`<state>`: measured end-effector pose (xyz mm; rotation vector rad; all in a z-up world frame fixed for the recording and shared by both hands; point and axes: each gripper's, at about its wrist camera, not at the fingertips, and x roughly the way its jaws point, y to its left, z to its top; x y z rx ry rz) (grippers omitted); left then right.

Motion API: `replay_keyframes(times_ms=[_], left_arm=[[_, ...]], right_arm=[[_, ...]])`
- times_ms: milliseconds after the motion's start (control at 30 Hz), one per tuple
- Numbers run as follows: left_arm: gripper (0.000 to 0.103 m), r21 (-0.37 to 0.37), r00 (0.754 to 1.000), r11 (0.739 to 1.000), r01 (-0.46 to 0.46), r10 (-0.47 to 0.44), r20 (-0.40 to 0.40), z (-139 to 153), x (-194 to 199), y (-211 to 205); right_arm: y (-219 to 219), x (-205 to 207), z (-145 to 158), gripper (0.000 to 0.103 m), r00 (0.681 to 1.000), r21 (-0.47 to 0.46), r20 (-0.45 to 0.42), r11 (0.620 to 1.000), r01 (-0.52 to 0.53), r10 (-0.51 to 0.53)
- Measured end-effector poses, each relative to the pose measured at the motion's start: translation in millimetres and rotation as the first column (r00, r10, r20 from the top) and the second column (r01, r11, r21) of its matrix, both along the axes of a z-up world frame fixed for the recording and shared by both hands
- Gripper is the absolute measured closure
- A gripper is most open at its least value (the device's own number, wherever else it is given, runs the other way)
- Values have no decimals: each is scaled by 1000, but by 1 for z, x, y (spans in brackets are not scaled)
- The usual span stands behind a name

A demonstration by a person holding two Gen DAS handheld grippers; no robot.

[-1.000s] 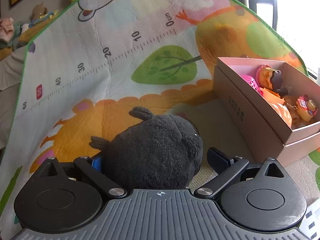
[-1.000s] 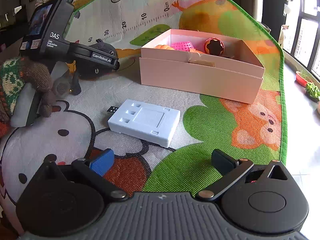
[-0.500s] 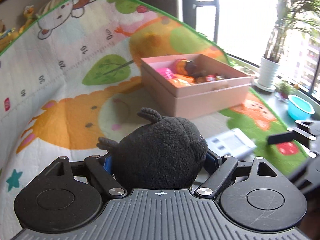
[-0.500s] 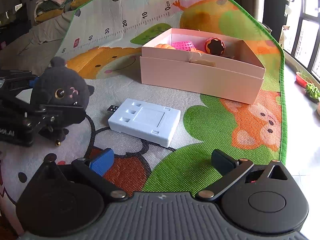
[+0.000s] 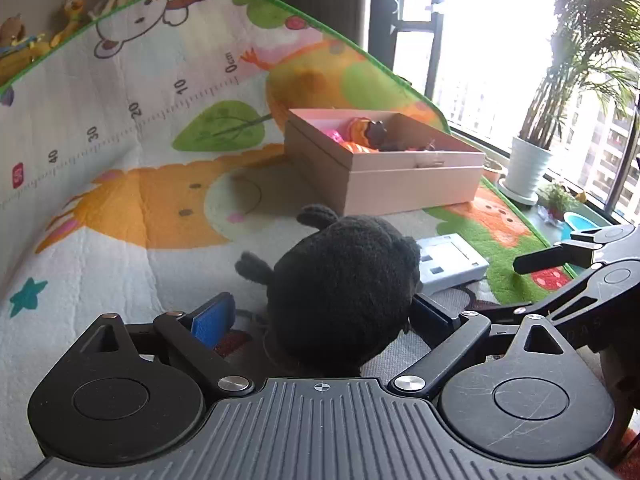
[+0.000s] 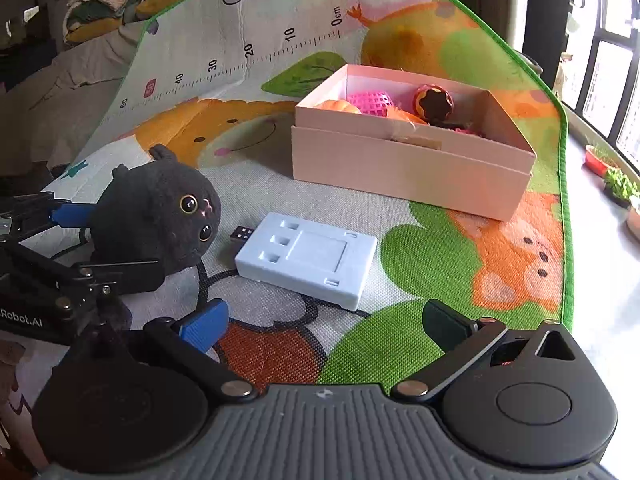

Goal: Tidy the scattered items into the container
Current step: 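Grasp the black plush toy with the left tool while the right tool approaches the white case, then grasp the white plastic case with the right tool while the left tool holds the plush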

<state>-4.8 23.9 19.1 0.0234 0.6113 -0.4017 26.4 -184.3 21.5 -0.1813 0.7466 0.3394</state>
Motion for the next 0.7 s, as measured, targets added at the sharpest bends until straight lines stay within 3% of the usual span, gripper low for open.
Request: replay_keyframes(times_ms=[300, 500, 700], left_arm=[[4, -60, 1000, 998, -19, 18, -20, -11, -1, 10], [3, -53, 1000, 998, -16, 16, -7, -4, -5, 13], [2, -45, 999, 998, -37, 37, 7, 2, -5, 19]], right_arm=[[21, 16, 5, 0, 1000, -17, 27, 1000, -13, 13], [14, 20, 3, 0, 987, -166, 136, 981, 103, -81], [-5, 20, 7, 0, 991, -85, 100, 992, 99, -90]])
